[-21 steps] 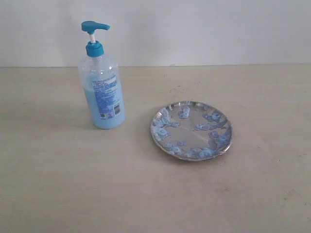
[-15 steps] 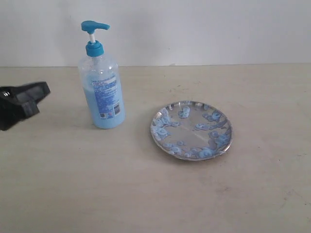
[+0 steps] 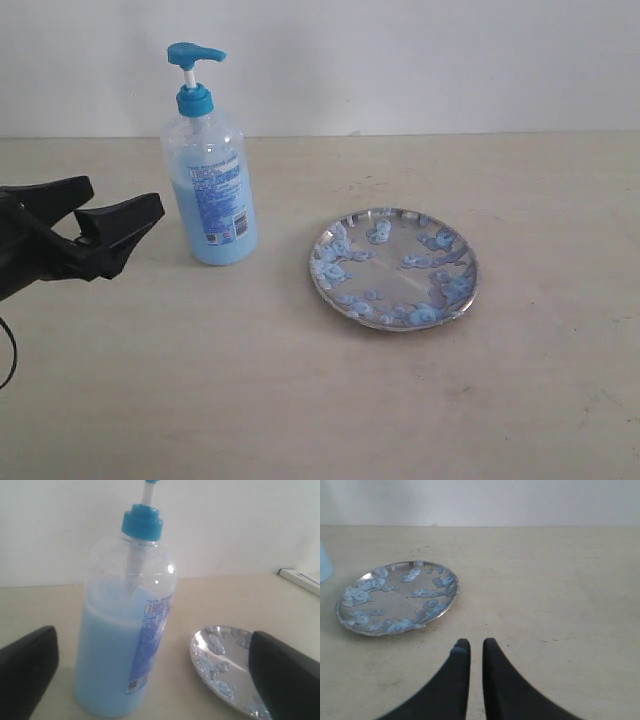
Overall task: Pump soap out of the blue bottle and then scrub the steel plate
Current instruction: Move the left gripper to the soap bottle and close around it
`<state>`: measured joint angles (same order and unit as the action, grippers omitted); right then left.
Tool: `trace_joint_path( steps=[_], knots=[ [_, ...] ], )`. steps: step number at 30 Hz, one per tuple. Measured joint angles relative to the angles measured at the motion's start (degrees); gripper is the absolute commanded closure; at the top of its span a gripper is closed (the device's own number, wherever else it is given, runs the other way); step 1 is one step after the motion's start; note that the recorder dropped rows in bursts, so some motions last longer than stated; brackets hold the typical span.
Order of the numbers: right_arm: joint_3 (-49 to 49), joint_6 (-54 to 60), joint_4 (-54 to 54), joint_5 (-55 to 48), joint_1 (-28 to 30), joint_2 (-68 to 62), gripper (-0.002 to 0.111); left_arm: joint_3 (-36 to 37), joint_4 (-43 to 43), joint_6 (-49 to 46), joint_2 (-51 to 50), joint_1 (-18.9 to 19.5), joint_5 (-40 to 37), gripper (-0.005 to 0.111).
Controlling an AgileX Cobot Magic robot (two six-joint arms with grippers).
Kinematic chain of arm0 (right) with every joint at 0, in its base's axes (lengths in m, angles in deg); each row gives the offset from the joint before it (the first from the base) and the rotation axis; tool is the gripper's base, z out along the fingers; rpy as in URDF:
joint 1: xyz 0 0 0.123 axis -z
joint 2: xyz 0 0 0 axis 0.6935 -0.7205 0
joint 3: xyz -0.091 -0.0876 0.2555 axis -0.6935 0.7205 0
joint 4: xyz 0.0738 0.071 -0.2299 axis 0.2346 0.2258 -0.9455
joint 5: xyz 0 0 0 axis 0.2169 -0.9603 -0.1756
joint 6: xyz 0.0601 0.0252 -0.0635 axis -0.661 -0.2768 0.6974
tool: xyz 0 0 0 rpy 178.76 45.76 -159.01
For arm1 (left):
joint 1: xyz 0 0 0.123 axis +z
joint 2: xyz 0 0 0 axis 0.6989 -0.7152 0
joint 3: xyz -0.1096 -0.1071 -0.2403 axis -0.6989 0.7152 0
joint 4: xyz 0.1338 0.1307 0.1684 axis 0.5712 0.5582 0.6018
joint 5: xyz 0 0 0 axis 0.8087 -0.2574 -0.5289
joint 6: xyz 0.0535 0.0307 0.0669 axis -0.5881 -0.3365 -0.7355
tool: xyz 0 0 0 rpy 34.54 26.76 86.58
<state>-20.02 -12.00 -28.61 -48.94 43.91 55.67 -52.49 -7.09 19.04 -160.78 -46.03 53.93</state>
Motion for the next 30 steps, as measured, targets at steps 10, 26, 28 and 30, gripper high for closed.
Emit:
trace_joint_path(
  steps=[10, 26, 28, 30],
  knots=[
    [0.0, 0.0, 0.0, 0.0, 0.0, 0.0, 0.103, -3.4, -0.6, -0.9, -1.5, 0.0, 0.5, -0.002],
    [0.0, 0.0, 0.0, 0.0, 0.0, 0.0, 0.103, -24.2, 11.6, -3.7, -20.2, 0.0, 0.5, -0.002],
    [0.0, 0.0, 0.0, 0.0, 0.0, 0.0, 0.103, -26.7, 12.2, -4.2, -22.2, 0.0, 0.5, -0.002],
    [0.0, 0.0, 0.0, 0.0, 0.0, 0.0, 0.103, -29.3, 12.3, -4.4, -24.4, 0.0, 0.5, -0.002]
  ],
)
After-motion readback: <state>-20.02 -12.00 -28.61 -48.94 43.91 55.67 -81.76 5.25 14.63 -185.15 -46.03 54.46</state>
